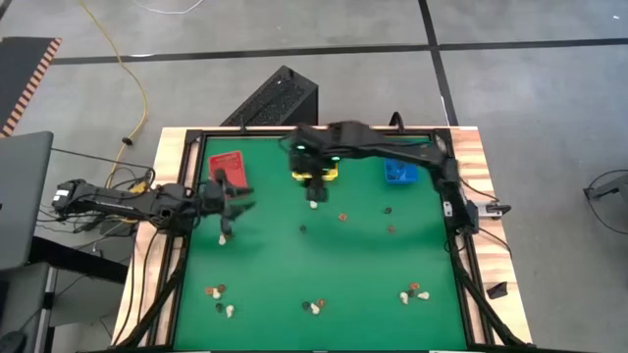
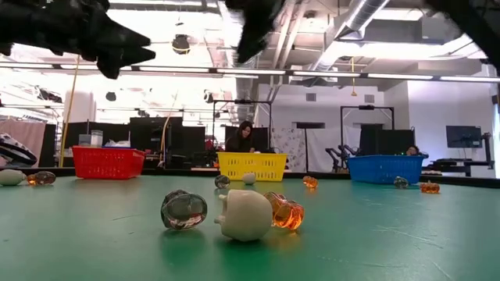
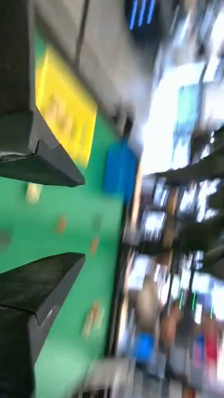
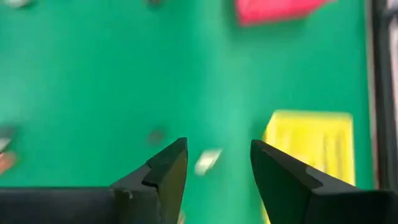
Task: Sort Halloween decoration
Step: Put the white skull toy into the yellow bin
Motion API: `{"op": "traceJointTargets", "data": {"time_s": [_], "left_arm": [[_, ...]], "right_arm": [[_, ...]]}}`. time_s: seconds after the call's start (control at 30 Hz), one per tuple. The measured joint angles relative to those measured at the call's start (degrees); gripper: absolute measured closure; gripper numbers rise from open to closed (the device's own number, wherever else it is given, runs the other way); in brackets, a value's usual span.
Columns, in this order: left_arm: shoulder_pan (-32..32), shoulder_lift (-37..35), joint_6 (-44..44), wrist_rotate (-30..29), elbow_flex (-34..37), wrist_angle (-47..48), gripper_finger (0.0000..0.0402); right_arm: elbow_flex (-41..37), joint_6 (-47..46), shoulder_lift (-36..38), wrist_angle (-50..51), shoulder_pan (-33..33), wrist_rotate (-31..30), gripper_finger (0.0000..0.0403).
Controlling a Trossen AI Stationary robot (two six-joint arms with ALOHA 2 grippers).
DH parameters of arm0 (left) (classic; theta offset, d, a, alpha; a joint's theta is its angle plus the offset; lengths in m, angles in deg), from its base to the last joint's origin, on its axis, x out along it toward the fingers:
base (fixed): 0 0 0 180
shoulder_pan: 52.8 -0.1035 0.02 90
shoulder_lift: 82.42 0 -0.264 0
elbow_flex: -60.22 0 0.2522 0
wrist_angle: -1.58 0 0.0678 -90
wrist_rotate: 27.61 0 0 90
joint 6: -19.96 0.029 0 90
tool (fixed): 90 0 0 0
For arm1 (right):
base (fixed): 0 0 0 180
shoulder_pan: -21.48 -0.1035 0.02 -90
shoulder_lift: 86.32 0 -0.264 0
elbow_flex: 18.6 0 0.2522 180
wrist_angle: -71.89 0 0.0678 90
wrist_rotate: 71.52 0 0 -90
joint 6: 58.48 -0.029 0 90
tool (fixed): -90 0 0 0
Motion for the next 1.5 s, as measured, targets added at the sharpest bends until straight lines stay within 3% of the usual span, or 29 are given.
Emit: {"op": "traceJointTargets", "data": {"time_s": [0.13, 0.27, 0.5, 0.67, 0.77, 0.97, 1.23, 1.5], "left_arm": [[1.07, 3.23, -10.09, 14.83, -0.02, 3.45, 0.0226], [8.43, 10.11, -18.03, 21.79, -0.85, 4.02, 0.0226], [32.88, 30.11, -20.3, 10.69, -15.06, 13.41, 0.0226], [43.88, 45.49, -22.86, 3.08, -25.07, 21.58, 0.0226], [46.77, 52.53, -26.04, 2.79, -29.73, 26.71, 0.0226], [48.46, 59.97, -29.43, 5.21, -35.29, 33.96, 0.0226], [49.7, 61.35, -28.59, 9.88, -35.23, 38.08, 0.0226], [49.29, 61.35, -19.96, 10.85, -35.17, 41.72, 0.0226]], "right_arm": [[-7.87, -3.13, 8.24, 4.9, -4.45, 0.0, 0.0221], [-25.87, -6.42, 19.83, -5.06, -10.85, -1.4, 0.0247], [-64.45, -11.49, 41.24, -47.15, -26.35, -15.41, 0.0283], [-81.85, -4.92, 47.97, -76.87, -33.91, -23.45, 0.0289], [-85.31, -0.79, 48.67, -81.85, -35.31, -24.17, 0.029], [-85.17, -2.77, 49.74, -83.07, -35.25, -24.22, 0.029], [-85.17, -4.03, 49.1, -83.03, -33.25, -24.15, 0.029], [-85.17, -6.61, 49.14, -82.75, -34.24, -23.96, 0.029]]}}
